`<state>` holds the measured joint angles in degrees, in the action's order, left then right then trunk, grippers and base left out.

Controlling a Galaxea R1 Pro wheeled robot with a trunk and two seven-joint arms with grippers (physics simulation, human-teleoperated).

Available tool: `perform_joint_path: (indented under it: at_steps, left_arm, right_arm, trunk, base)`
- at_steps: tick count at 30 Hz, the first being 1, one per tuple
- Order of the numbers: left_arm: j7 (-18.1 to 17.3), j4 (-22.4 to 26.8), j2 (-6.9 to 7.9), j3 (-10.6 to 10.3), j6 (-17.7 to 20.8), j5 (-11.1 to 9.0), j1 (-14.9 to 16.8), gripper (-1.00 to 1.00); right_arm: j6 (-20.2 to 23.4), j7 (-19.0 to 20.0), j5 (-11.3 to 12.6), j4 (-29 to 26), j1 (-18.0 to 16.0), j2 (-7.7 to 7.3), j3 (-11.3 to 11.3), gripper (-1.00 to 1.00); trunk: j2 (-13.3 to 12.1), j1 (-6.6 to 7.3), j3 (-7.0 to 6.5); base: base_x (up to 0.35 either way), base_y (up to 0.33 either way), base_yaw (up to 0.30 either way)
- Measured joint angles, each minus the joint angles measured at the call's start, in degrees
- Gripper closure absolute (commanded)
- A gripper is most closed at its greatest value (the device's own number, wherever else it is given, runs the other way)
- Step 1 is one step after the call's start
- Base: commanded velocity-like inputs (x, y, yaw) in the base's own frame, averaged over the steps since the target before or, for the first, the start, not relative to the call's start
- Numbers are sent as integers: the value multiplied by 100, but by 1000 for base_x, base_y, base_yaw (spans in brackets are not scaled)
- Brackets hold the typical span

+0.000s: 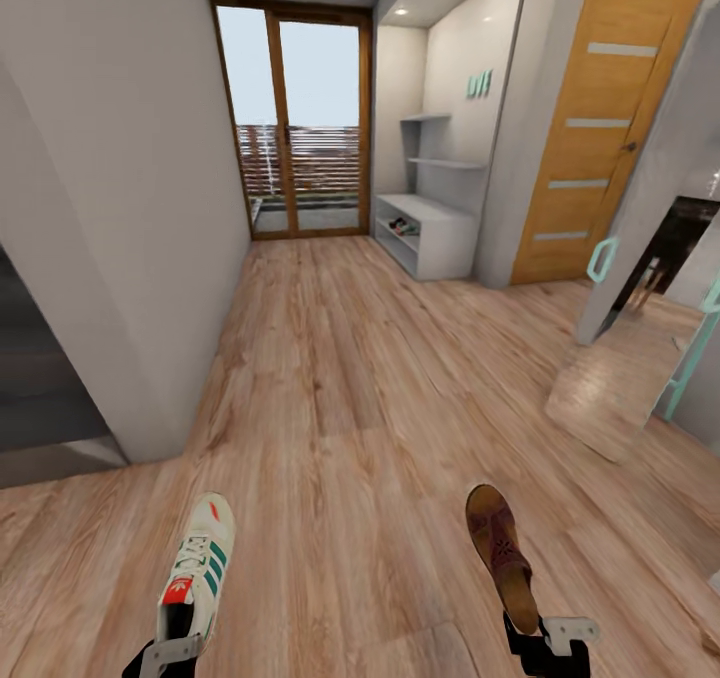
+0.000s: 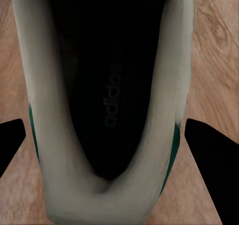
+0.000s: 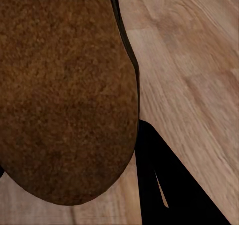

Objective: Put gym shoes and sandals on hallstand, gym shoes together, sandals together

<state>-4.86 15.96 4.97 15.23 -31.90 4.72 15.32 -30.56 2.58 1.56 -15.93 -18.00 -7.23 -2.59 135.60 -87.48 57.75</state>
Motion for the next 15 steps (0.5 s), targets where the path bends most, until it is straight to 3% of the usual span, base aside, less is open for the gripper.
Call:
perform_joint_path:
  at_steps: [5, 15]
  left_arm:
    - [1, -1, -1, 0, 0, 0, 1, 100]
    - [-1, -2, -1, 0, 0, 0, 1, 100]
  right_arm:
    - [0, 0, 0, -1, 1, -2, 0, 100]
    - [9, 15, 0, -6, 1, -8, 1, 100]
  trunk:
    - [0, 0, -27]
    - [0, 0, -33]
  base:
    - [340, 0, 140]
    - [340, 0, 14]
